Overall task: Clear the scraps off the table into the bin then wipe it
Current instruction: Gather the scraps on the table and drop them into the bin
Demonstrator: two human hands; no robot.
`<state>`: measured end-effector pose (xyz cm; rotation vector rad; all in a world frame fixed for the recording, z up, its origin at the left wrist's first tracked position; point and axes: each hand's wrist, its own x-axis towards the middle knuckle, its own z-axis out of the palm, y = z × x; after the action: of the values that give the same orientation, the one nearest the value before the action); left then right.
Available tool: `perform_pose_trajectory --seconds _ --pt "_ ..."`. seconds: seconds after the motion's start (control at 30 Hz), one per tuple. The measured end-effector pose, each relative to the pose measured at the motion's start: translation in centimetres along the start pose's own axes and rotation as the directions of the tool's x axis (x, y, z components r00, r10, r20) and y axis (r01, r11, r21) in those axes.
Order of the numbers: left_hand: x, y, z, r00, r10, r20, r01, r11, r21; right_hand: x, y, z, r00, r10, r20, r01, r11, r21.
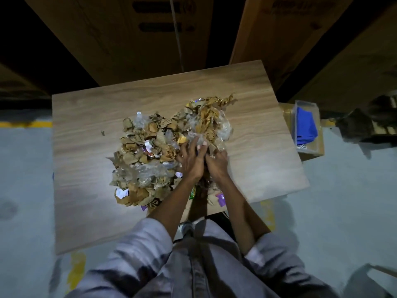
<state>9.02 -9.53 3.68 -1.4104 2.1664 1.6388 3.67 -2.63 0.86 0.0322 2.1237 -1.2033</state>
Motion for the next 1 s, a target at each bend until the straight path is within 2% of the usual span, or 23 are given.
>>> perform_pose_trajectory --seconds 0.17,0.33,0.5,0.67,0.77,1.0 --pt "-0.3 0.2 -0.5 0.997 0.028 -0.077 -0.038 0.99 -0.136 -0.9 -0.8 1.7 0.998 -0.025 -0.058 0.035 0.983 0.182" --pt "-1.7 1.4 -1.0 0.978 0.1 -0.185 -0.13 0.979 -0.156 -2.2 -1.8 2.2 0.984 -0.056 -0.168 0.096 0.966 0.241" --pt "-3.7 2.3 -2.3 0.946 0.181 -0.268 -0.241 0.948 -0.21 -3.4 -2.2 2.8 0.97 -0.106 -0.22 0.169 0.941 0.294" --pt "-5.4 2.6 -4.4 0.9 0.273 -0.338 -0.357 0.908 -0.217 -6.1 -3.8 3.7 0.971 -0.151 -0.187 0.214 0.897 0.386" --pt "-6.0 2.3 -6.1 0.889 0.28 -0.364 -0.378 0.896 -0.233 -7.8 -4.8 5.0 0.971 -0.169 -0.167 0.224 0.885 0.409" --pt "-8.6 4.5 -9.3 0.851 0.34 -0.4 -0.479 0.815 -0.326 -10.0 -8.0 4.6 0.927 -0.317 -0.199 0.373 0.83 0.414"
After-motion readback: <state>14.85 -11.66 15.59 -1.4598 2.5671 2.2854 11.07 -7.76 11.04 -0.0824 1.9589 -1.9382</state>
